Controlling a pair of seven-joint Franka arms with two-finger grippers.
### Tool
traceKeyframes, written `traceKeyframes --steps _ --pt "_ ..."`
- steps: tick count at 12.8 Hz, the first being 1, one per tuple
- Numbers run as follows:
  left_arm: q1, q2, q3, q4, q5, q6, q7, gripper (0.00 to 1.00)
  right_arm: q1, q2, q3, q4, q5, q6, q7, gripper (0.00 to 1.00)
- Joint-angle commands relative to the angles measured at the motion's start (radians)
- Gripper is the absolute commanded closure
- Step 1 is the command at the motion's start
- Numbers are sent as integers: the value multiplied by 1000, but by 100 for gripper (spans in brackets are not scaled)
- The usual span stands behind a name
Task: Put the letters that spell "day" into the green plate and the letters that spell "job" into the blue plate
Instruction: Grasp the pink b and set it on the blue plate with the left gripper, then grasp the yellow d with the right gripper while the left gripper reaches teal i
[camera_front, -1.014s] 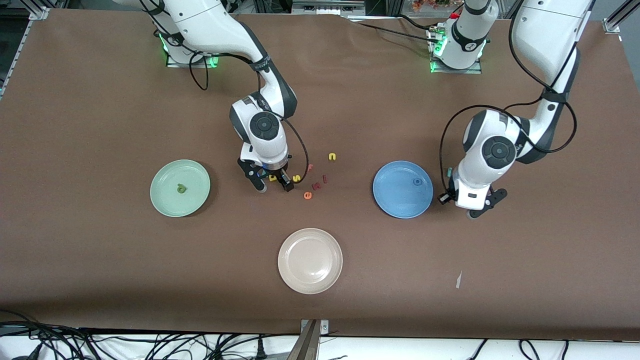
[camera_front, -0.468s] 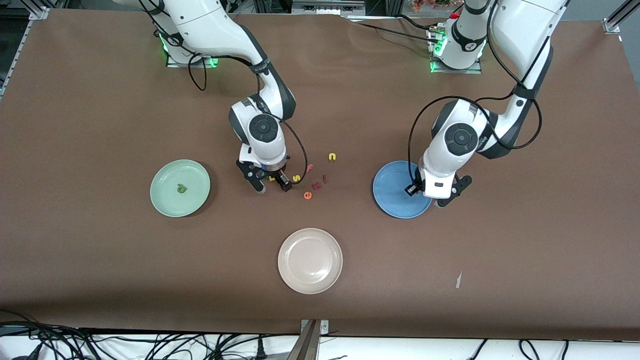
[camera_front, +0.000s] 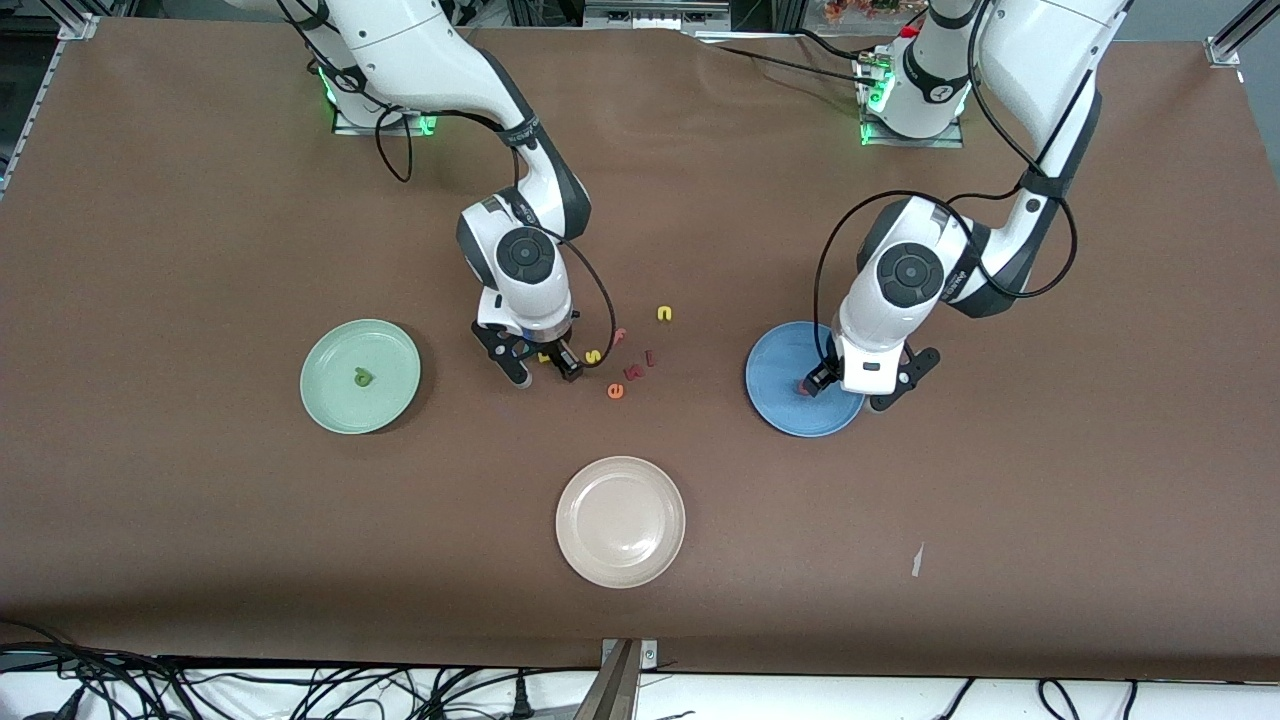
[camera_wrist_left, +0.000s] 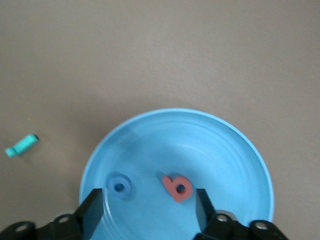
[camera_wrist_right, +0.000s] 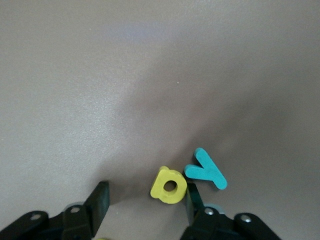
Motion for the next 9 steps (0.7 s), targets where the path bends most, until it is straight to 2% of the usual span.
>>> traceKeyframes --steps 1,4,7,9 --pt "57 -54 -2 -5 26 -93 96 15 -4 -20 -7 -20 3 3 -39 34" --pt "94 -74 -1 -45 46 -98 157 16 -9 -29 -12 -32 3 3 -62 34" --pt "150 -100 -2 -138 110 1 203 16 -9 -30 -12 -40 3 3 -63 34" --pt "199 -138 -2 -203 119 6 266 16 -9 -30 -12 -40 4 5 -55 40"
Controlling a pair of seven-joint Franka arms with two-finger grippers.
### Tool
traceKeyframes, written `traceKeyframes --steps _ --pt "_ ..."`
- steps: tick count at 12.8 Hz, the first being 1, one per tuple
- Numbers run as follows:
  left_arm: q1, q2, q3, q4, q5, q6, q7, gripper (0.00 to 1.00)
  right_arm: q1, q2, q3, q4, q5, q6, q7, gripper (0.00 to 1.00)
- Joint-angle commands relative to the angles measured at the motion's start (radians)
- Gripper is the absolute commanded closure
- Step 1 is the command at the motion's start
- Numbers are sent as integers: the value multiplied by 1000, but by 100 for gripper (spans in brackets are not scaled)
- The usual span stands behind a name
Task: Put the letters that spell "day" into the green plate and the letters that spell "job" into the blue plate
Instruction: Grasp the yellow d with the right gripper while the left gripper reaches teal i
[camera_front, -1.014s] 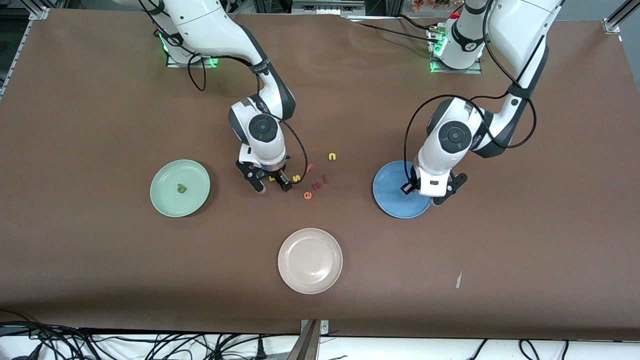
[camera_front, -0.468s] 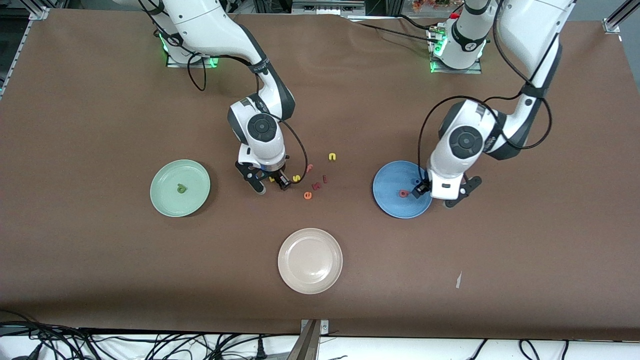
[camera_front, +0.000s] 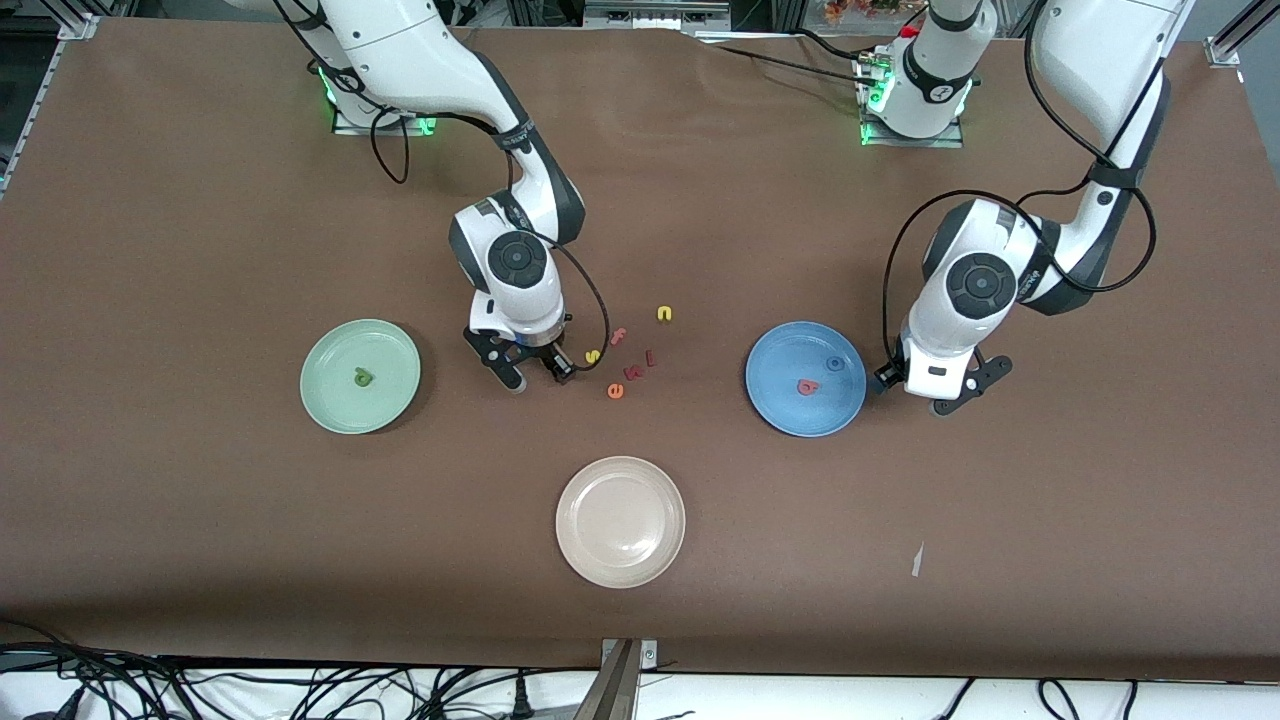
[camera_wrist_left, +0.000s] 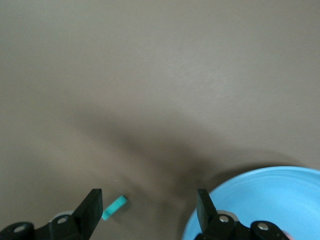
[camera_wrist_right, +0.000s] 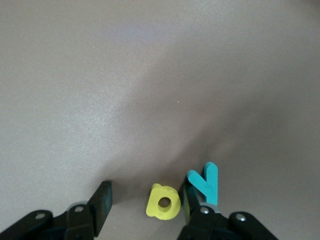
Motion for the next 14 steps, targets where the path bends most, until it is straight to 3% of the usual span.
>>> traceKeyframes --steps 1,3,5,11,14 --pt "78 -108 -8 -127 34 24 112 16 -3 -31 2 -37 4 3 -6 42" --pt "94 -108 -6 -164 34 72 142 17 -2 -31 4 -37 4 5 -4 47" --pt "101 -76 -6 -216 34 222 126 17 -2 -35 7 -37 4 3 -4 54" --pt "97 -71 -8 -260 34 242 108 21 -2 -43 10 -40 4 3 -16 67" --pt "94 -62 -6 -301 34 332 108 26 -3 -63 10 -46 4 -9 -36 70"
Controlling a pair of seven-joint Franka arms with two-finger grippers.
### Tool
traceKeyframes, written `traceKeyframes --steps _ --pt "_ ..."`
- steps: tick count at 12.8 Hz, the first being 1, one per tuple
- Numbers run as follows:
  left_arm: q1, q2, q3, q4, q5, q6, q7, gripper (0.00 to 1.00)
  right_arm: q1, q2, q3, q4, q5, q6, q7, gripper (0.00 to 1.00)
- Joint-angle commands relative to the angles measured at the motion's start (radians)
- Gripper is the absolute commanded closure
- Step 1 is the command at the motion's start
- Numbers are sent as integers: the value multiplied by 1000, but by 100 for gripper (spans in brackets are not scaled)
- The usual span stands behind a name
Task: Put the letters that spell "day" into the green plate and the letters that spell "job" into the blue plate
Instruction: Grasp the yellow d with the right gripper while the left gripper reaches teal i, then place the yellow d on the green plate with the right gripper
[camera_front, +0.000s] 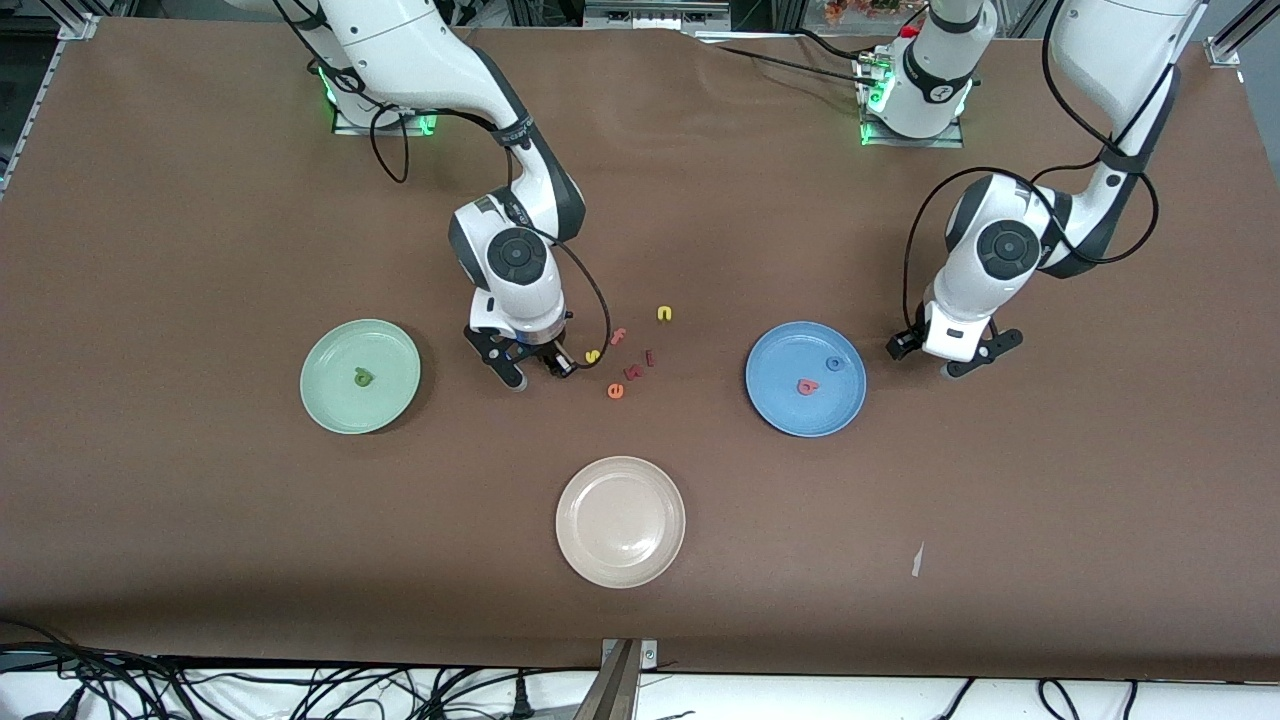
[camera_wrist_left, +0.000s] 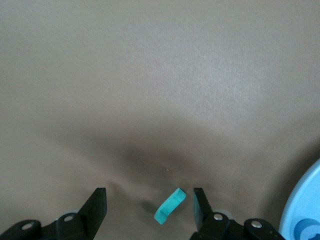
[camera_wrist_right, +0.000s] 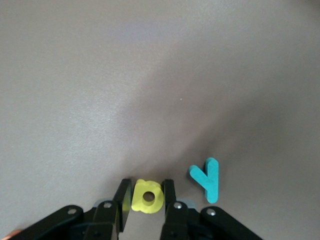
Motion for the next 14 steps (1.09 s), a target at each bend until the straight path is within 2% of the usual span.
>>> traceKeyframes --steps 1,5,9,14 --pt "1 -1 0 -30 23 71 -14 28 -3 -47 7 -43 4 -10 -28 77" --pt "-1 25 0 -30 25 126 -9 35 -17 -58 7 -45 6 -39 -79 78" --pt "-3 27 -2 -33 25 126 -15 40 -55 -99 7 -46 9 -94 -169 79" --pt "-1 22 -2 -37 25 126 -15 57 -216 -253 10 -94 9 -257 -504 79"
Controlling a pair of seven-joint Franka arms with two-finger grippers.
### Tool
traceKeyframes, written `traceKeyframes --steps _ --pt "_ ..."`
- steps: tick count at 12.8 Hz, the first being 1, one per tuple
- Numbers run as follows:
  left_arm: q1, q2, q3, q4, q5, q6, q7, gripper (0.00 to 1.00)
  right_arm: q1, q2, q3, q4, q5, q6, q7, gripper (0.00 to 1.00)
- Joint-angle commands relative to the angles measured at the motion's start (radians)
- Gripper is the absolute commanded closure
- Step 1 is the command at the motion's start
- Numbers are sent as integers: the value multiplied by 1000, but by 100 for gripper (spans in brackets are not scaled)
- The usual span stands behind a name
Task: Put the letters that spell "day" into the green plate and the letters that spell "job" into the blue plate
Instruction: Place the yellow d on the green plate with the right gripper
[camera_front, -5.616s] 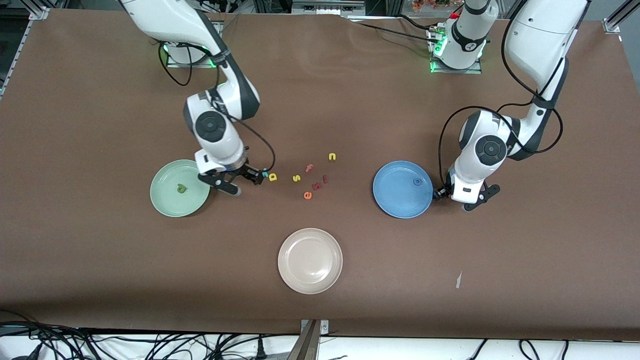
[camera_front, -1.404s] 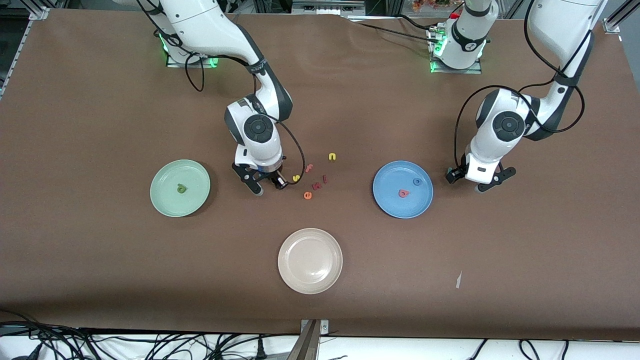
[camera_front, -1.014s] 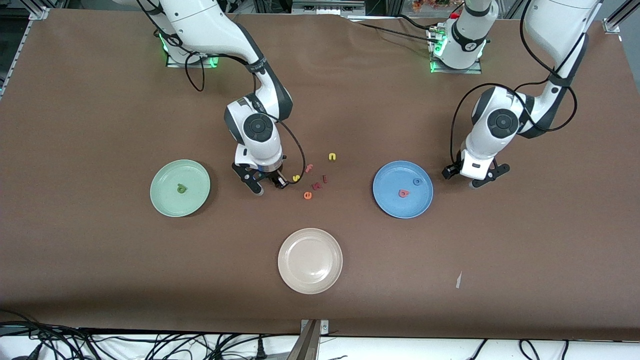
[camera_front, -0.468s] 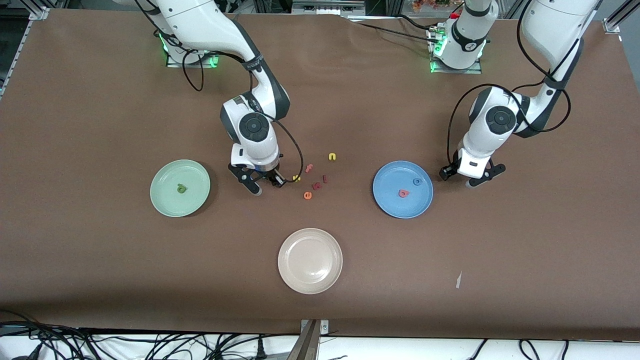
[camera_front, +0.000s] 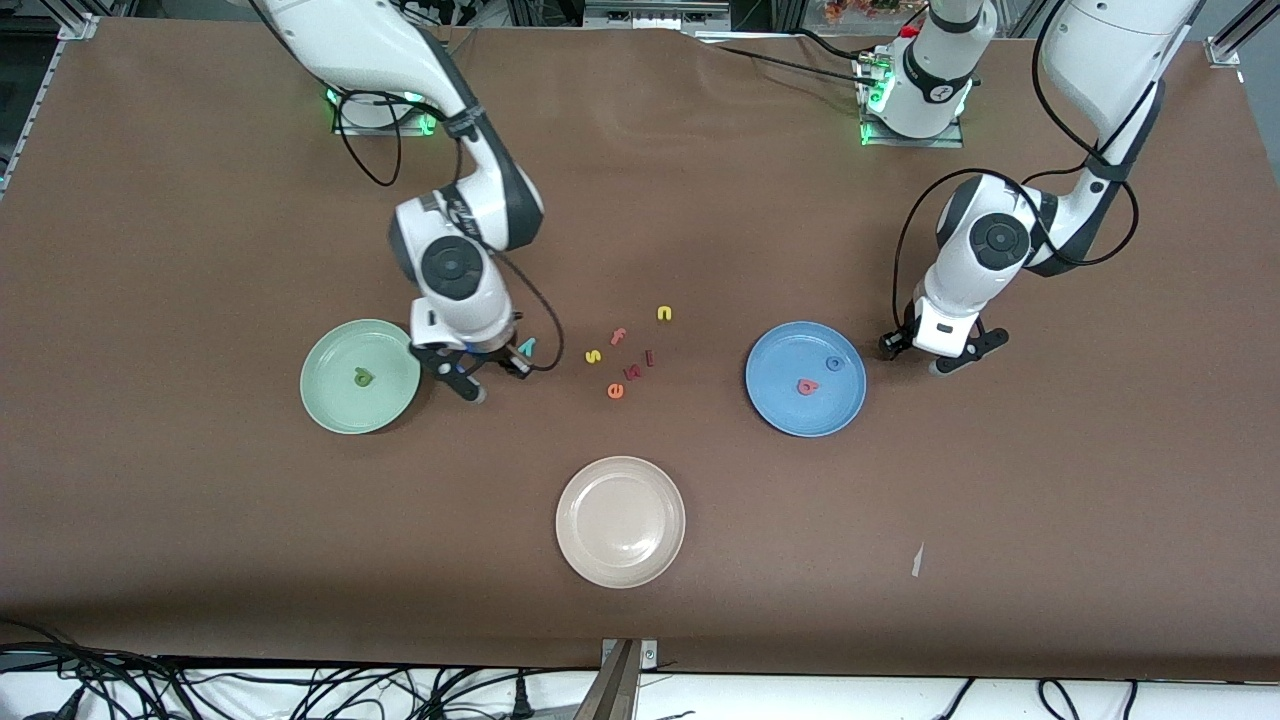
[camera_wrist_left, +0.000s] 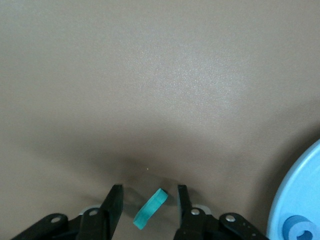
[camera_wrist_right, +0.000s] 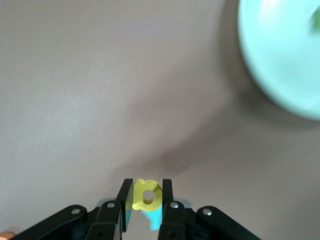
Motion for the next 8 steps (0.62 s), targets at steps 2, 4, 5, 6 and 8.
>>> traceKeyframes --steps 2,4,5,6,8 --pt "-2 -9 0 -10 25 15 -26 58 -129 -162 15 -102 9 -84 -274 78" --pt "-2 -8 0 -10 25 15 -33 59 -212 -220 15 -132 7 -140 -444 78" --pt "-4 -8 0 -10 25 15 -33 61 -253 -249 15 -148 7 -164 -531 78" --pt "-4 -8 0 -10 25 15 -32 65 -287 -266 13 -151 7 -191 -590 78" --pt "-13 -8 0 -10 25 14 -32 76 -321 -271 13 -152 7 -210 -626 61"
